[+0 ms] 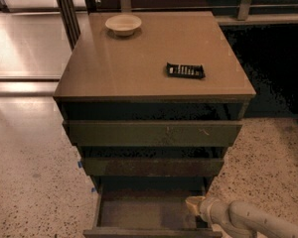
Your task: Open bottom drawer
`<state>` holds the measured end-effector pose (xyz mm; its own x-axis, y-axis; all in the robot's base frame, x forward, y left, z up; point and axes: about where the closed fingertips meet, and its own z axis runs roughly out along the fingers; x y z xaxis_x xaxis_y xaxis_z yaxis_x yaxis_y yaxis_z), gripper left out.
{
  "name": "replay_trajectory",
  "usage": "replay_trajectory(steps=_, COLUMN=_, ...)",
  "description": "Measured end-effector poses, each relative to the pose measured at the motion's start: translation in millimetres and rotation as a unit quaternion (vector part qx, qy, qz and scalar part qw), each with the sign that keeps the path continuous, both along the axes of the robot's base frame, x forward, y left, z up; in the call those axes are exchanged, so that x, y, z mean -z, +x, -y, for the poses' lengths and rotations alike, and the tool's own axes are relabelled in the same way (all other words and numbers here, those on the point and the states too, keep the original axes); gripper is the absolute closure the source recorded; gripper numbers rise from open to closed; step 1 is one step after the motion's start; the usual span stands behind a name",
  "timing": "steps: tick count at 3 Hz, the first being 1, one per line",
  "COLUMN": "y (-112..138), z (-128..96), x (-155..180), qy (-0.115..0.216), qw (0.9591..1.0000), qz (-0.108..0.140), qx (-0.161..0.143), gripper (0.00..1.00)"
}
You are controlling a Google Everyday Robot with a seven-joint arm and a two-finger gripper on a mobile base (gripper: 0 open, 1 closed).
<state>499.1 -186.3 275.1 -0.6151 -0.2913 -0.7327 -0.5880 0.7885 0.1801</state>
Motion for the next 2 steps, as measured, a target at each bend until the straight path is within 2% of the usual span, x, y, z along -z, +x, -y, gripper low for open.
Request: replay_trajectory(steps=2, y=0.0, z=-0.1, x=0.0, qy=0.000, qw=1.0000, qz=0.000, qx=0.000, gripper=0.14)
